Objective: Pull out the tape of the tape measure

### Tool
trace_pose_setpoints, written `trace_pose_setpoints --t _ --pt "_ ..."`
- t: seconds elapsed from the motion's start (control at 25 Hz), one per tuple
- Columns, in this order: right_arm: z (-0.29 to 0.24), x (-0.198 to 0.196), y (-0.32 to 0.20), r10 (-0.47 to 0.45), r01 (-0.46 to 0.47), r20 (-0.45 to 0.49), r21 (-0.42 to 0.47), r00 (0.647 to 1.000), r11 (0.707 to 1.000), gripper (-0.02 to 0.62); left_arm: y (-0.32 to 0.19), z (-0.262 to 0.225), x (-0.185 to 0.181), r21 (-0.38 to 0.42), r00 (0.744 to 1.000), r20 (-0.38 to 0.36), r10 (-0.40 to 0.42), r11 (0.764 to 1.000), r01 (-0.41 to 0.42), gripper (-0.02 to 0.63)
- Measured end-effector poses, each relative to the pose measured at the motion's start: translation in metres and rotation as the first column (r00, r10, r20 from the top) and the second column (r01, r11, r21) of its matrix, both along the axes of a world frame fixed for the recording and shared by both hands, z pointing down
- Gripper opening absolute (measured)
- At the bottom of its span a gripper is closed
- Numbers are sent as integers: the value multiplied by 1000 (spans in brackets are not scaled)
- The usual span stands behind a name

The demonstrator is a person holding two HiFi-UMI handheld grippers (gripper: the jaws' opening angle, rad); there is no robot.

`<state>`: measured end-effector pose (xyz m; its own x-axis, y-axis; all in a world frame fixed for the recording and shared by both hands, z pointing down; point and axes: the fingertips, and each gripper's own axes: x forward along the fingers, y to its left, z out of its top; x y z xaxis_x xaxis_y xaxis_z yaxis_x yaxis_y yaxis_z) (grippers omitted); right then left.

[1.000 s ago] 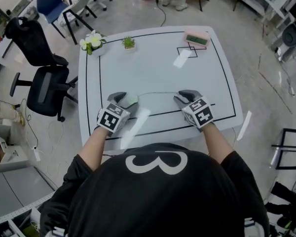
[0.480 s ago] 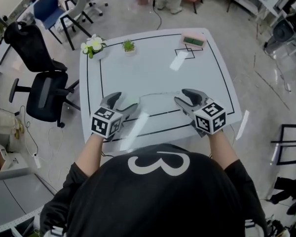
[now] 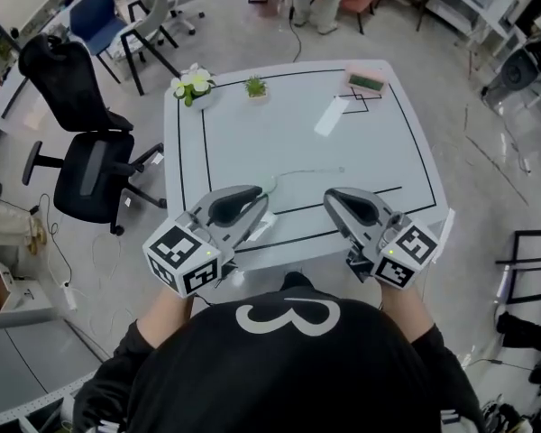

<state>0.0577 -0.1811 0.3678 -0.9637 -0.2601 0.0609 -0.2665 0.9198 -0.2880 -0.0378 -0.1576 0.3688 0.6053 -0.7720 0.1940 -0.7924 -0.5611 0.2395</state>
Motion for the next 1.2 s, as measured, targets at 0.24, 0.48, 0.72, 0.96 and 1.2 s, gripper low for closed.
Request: trace_pose_setpoints --t 0.24,0.48,0.72,0.96,1.2 --pt "-17 -11 45 -38 47 119 -71 992 996 9 37 -42 13 91 997 -45 56 995 -52 3" --pt "-29 -13 67 -49 55 132 -39 990 998 9 57 -46 19 82 996 -73 60 995 -54 3" --pt "-33 -9 76 -29 30 106 -4 994 1000 9 68 -37 15 50 998 -55 35 998 -32 3" --pt "-28 -6 78 -5 5 89 -7 996 1000 9 72 -30 14 40 999 -34 27 999 -26 3" --pt "-23 0 70 8 -7 85 -13 996 1000 9 65 -26 18 31 1000 -17 24 999 -24 2"
